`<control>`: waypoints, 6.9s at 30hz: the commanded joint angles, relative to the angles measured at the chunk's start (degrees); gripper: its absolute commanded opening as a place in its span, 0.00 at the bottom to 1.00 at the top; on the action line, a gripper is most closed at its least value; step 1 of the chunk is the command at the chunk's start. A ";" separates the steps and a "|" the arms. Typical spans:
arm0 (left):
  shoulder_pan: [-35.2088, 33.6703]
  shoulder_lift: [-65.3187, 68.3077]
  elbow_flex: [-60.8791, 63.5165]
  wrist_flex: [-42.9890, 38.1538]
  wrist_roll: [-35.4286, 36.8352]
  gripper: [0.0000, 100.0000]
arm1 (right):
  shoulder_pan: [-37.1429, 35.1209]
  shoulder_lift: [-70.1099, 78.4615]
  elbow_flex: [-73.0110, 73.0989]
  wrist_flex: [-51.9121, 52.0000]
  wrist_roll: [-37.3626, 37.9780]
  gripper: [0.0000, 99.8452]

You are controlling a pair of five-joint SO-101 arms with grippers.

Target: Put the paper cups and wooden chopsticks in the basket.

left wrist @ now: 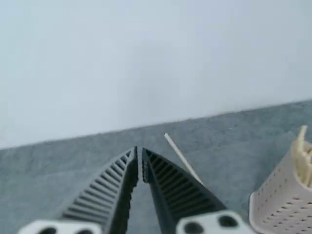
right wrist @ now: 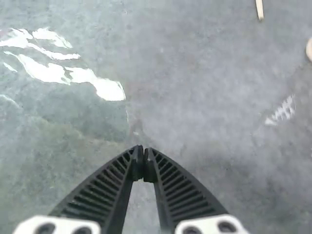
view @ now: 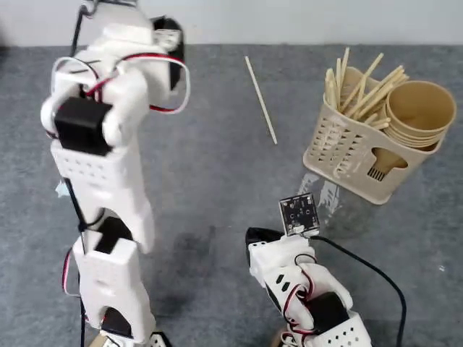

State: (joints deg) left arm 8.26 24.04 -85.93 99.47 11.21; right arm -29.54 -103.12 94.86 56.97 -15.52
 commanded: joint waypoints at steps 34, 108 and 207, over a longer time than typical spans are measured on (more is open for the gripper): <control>-12.92 -86.59 137.19 -35.34 -9.58 0.01 | 1.71 0.92 -15.74 2.15 3.43 0.01; -12.48 -128.09 173.23 -38.07 -11.69 0.01 | 16.40 151.43 -130.46 9.01 18.02 0.01; -12.66 -128.09 173.23 -37.98 -13.27 0.01 | -0.31 130.86 -92.92 4.70 26.11 0.01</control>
State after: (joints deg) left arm -4.31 -103.25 87.69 61.32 -1.80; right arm -29.98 26.81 2.29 61.27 11.03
